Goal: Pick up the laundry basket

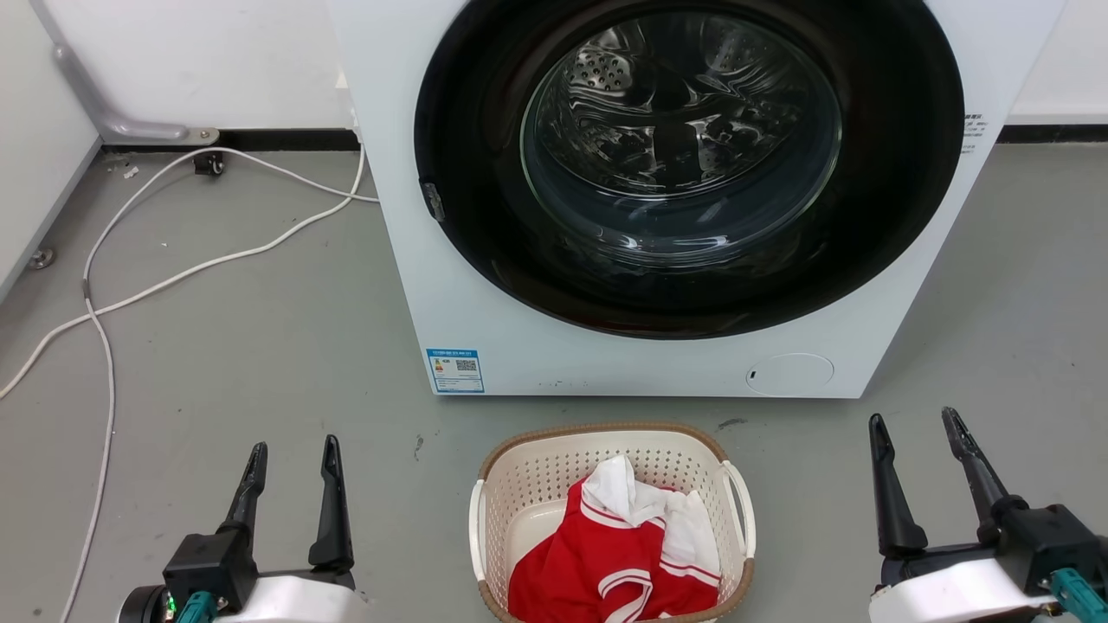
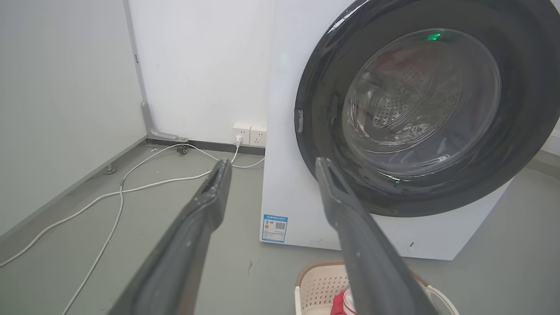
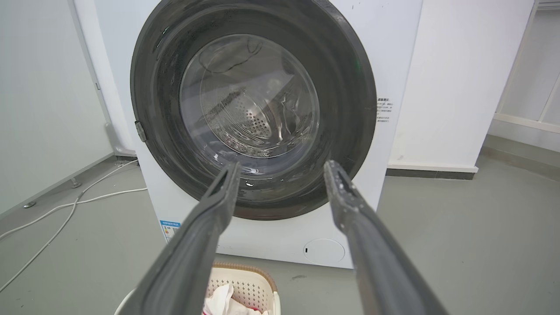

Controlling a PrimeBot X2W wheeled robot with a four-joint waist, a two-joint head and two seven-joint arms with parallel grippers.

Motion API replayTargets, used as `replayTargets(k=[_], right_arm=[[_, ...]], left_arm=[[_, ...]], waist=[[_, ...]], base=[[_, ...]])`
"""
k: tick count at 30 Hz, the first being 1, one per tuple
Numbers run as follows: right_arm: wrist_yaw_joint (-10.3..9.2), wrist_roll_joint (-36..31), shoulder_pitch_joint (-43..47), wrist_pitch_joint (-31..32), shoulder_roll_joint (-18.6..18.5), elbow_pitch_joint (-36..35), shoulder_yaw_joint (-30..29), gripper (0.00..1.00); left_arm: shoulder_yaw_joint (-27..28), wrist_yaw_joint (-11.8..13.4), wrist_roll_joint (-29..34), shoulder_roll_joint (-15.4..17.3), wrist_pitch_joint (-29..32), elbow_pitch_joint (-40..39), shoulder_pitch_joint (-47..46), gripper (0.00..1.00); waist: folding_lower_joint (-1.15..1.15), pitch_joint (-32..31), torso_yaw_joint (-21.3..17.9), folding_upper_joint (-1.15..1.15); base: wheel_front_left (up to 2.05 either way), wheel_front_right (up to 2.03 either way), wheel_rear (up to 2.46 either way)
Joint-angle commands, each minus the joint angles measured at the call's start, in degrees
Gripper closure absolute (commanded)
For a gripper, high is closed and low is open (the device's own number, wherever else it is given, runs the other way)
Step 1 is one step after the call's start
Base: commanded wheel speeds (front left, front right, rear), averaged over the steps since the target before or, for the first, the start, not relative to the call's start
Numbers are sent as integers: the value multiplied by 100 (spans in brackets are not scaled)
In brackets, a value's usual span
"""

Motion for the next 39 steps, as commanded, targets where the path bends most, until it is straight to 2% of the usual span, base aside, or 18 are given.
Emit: replayTargets(k=[1, 39], right_arm=[[-2, -114, 77, -58, -24, -45, -1, 0], [-2, -99, 33, -85, -24, 100, -22, 0]], left_arm=[[9, 23, 113, 18, -60, -14, 62, 0], [-56, 9, 166, 17, -96, 190, -34, 0]], waist=[[0, -3, -1, 0], [0, 89, -4, 0]], base=[[0, 0, 0], [0, 0, 0]])
